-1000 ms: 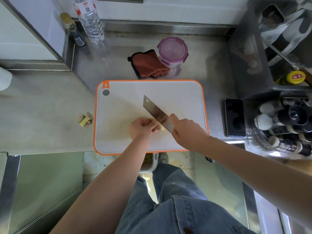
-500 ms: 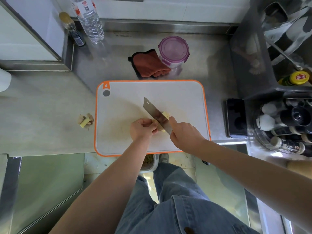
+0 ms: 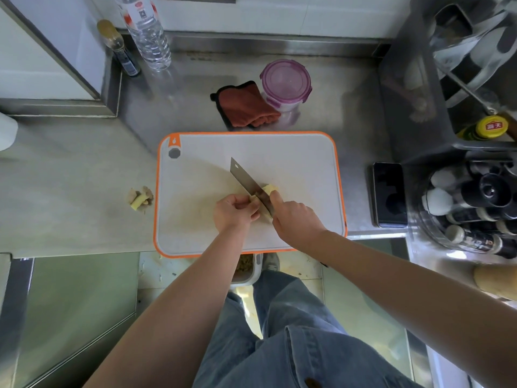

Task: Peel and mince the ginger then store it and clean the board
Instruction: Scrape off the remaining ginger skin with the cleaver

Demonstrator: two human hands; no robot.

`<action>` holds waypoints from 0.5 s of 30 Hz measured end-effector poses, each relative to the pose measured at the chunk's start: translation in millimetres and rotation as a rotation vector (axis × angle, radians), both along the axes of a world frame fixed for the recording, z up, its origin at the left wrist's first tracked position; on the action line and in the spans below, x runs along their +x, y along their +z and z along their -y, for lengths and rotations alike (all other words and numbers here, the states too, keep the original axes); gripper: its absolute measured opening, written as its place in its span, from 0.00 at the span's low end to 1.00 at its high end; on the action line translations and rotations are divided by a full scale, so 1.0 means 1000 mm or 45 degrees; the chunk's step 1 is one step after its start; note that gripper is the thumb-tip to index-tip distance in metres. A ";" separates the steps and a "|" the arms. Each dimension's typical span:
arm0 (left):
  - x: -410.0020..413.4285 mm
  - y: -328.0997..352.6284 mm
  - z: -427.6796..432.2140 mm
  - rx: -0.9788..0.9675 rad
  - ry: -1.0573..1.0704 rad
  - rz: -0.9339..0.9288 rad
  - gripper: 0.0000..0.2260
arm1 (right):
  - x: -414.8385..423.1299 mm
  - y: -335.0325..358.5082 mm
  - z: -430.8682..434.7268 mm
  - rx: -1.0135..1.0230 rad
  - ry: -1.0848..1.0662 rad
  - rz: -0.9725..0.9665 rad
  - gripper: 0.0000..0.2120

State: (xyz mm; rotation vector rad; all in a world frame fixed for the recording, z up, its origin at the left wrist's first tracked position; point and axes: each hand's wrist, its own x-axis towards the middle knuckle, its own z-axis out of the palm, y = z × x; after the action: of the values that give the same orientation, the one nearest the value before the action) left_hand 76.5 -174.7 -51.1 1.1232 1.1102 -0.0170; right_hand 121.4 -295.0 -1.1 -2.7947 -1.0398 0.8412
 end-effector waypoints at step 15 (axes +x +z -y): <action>0.000 0.002 -0.004 -0.011 -0.051 -0.014 0.06 | 0.000 -0.015 0.003 0.097 -0.142 -0.029 0.13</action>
State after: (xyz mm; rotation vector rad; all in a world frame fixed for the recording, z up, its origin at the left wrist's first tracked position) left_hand 76.0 -170.6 -49.2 1.1386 1.0967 -0.0597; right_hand 121.8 -298.2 -15.9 -2.7436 -0.8839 0.8018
